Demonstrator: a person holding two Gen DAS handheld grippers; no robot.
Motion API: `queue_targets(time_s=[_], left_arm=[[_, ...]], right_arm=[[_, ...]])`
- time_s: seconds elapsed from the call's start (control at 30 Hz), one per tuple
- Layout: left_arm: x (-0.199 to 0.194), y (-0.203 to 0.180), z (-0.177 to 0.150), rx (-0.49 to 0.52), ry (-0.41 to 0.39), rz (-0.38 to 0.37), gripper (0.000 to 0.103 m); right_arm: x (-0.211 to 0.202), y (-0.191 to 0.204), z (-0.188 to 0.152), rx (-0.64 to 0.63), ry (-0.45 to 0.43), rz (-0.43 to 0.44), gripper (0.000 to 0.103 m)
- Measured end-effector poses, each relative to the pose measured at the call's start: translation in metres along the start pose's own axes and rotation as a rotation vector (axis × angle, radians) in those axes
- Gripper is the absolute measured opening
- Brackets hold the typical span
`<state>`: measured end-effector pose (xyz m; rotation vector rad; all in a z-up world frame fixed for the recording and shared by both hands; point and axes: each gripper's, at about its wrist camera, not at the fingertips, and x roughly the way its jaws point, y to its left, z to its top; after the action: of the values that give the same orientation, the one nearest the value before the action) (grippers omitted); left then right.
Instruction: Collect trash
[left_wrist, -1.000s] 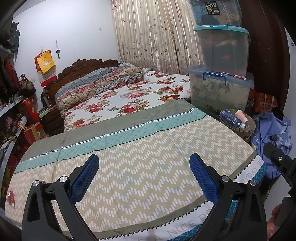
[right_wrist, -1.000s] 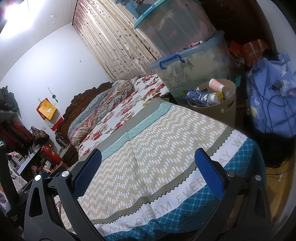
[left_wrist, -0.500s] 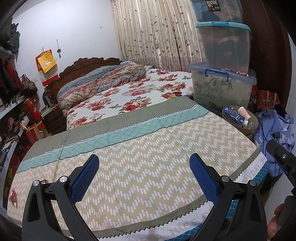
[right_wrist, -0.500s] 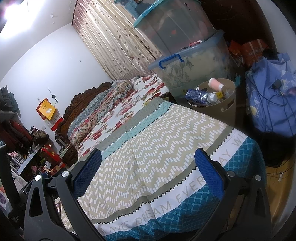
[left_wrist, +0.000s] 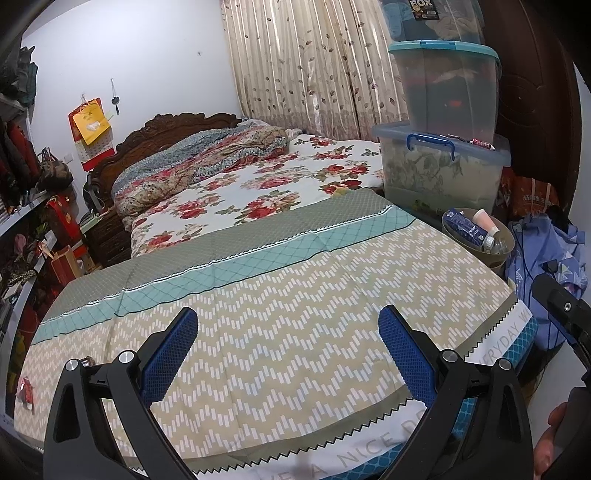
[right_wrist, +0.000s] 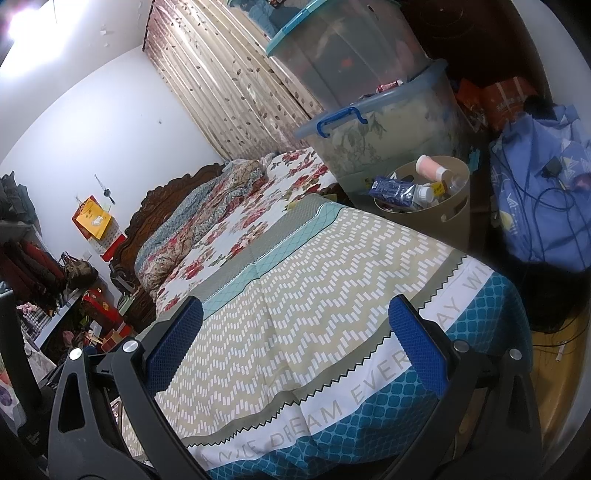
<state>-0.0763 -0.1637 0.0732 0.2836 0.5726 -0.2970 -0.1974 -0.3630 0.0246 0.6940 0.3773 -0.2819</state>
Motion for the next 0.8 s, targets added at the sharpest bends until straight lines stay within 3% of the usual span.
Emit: queue_targets(time_s=[0.8], left_arm=[[0.0011, 0.0007, -0.0005, -0.001, 0.003, -0.001, 0.094]], right_arm=[[-0.0008, 0.0023, -0.0021, 0.004, 0.000, 0.000, 0.099]])
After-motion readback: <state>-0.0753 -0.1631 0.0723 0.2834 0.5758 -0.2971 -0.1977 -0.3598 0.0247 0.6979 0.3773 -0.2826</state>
